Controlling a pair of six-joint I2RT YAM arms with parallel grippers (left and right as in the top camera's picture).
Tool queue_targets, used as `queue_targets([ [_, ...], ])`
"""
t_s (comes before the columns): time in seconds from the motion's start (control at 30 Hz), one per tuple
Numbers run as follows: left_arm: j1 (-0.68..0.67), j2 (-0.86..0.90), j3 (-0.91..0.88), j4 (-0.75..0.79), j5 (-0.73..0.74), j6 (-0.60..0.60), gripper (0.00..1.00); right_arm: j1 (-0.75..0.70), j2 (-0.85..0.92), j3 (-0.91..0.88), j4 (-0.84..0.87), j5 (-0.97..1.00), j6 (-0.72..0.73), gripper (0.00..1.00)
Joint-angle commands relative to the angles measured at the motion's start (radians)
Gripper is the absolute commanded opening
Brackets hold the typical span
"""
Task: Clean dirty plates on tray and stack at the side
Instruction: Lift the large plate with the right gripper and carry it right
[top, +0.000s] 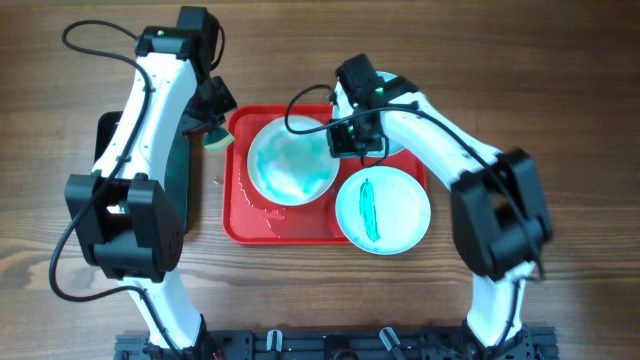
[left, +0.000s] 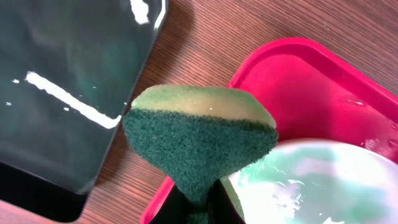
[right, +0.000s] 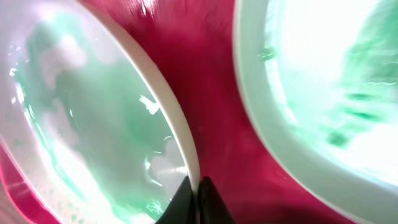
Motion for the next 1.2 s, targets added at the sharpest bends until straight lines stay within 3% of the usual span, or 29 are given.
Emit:
queue_targets([
  [0.0, 0.037, -0.017, 0.014, 0.003, 0.066, 0.035, 0.04, 0.048, -0.142, 0.0, -0.015, 0.232, 0.002, 0.04],
  [0.4, 0.053, -0.017, 0.014, 0.007, 0.063, 0.035, 0.04, 0.395, -0.19, 0.0, -0.049, 1.094, 0.031, 0.04],
  [0.77, 0.053, -0.017, 0.014, 0.01, 0.063, 0.034, 0.04, 0.546, -0.19, 0.0, -0.048, 1.648, 0.028, 0.04],
  [1.17, 0.053, -0.017, 0.014, 0.01, 0.063, 0.034, 0.04, 0.561, -0.19, 0.0, -0.043, 1.777, 0.028, 0.04],
])
